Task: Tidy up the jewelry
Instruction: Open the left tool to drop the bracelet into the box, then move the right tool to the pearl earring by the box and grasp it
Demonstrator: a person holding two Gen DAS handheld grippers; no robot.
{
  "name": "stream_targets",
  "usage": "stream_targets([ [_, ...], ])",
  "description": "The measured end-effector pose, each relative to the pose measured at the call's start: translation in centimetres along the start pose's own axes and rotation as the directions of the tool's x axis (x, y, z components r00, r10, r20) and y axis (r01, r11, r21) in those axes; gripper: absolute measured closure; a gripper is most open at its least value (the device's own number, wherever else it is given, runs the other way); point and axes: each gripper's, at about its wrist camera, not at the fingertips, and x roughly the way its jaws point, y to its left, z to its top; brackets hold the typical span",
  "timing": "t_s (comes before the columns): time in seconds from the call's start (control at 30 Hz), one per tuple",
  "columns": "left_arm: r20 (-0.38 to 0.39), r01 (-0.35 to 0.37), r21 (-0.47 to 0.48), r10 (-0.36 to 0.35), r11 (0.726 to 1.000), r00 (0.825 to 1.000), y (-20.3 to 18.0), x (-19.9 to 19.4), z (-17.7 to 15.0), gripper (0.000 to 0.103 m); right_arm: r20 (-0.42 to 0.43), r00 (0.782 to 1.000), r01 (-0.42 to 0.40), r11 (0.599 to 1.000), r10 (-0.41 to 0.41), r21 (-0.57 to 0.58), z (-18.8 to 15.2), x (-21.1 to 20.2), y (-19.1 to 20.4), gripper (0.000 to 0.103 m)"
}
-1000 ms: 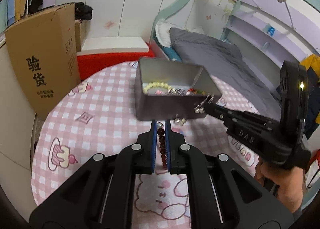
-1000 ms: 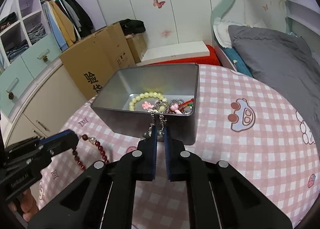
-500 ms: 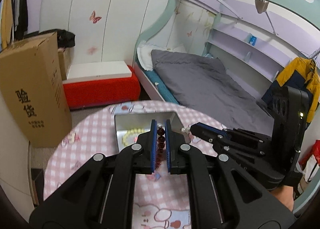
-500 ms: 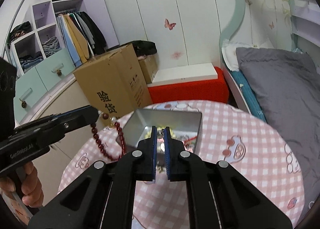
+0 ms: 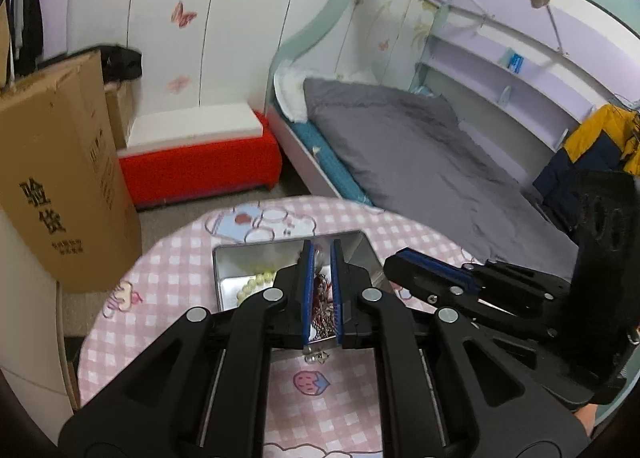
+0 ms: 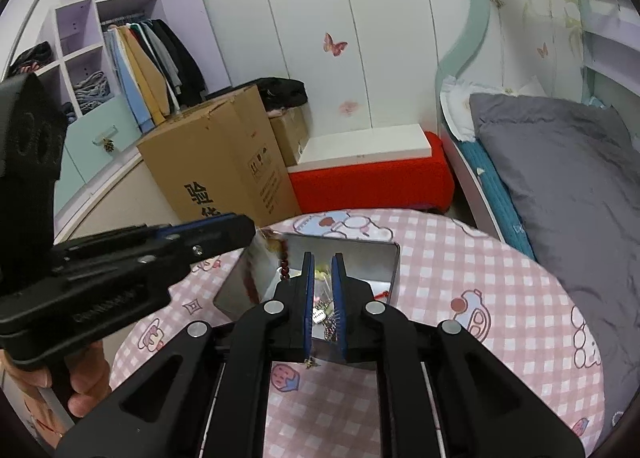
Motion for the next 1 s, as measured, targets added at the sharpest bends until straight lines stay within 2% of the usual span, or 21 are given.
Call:
stream_targets([
  [0.1, -0.028, -0.033, 0.005, 0.034, 0.999, 0.999, 0.2, 0.9, -0.2, 0.094, -0.009, 1.0, 0.002, 1.0, -0.002, 0.01, -0.3, 0.2, -0.1, 0.091],
  [0.2, -0.058, -0.039, -0.039, 0.037, 0.998, 0.998, 1.5, 1.4, -0.6, 0.094, -0.011, 1.0, 0.006, 1.0, -0.006, 0.021, -0.6, 0.1, -0.3, 0.087],
  [0.37, -0.062, -0.061, -0.069, 0.056, 0.996, 0.996, 2.8, 0.5, -1.8, 0.094, -0.015, 1.0, 0.02, 0.999, -0.02, 0.038, -1.9, -0.8, -0.3, 0.076],
  [0.57, -0.069, -0.084, -0.11, 0.076, 0.99, 0.995, 4.5, -0.3, -3.4, 0.094, -0.038, 0.999, 0.035, 0.998, -0.033, 0.056, -4.4, -1.0, 0.8, 0.07],
  [0.8, -0.084, -0.072, -0.15, 0.06, 0.986, 0.995, 5.9, -0.4, -4.9, 0.094, -0.111, 0.992, 0.076, 0.994, -0.066, 0.083, -7.3, 1.3, 1.9, 0.064],
  [1.0, -0.102, -0.09, -0.151, 0.075, 0.984, 0.992, 6.5, -0.2, -5.7, 0.094, -0.158, 0.982, 0.12, 0.99, -0.108, 0.075, -8.0, 3.5, 2.4, 0.062],
])
